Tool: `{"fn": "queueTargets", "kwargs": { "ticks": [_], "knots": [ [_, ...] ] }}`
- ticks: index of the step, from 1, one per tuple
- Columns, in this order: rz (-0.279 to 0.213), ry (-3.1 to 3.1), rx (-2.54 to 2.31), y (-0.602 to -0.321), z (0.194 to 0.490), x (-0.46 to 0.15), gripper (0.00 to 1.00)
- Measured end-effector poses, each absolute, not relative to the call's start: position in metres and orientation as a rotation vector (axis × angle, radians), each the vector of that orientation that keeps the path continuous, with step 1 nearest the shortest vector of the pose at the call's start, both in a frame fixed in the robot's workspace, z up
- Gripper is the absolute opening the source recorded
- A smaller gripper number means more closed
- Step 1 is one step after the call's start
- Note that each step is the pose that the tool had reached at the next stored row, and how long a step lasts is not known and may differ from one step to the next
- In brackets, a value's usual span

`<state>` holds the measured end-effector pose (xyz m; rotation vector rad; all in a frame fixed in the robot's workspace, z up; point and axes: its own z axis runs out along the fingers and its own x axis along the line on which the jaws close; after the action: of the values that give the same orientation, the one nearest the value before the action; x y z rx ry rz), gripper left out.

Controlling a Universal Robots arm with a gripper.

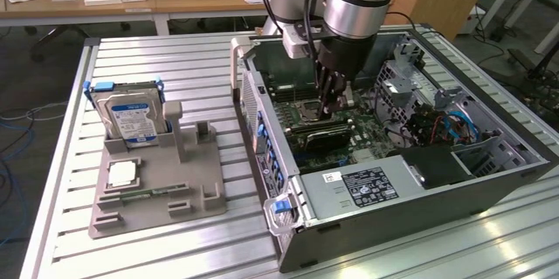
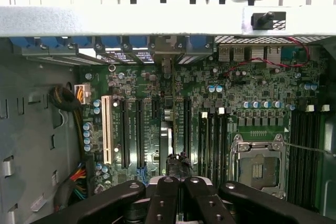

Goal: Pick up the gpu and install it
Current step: 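Press down on the gpu until it lock into place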

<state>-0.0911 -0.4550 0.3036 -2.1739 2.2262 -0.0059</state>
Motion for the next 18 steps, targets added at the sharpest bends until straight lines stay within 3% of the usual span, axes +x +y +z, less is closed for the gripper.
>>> {"fn": "queueTargets", "kwargs": {
  "ticks": [18],
  "knots": [
    [-0.01,2.228,-2.176,-0.456,0.292,-0.091,0.11]
  ]
}}
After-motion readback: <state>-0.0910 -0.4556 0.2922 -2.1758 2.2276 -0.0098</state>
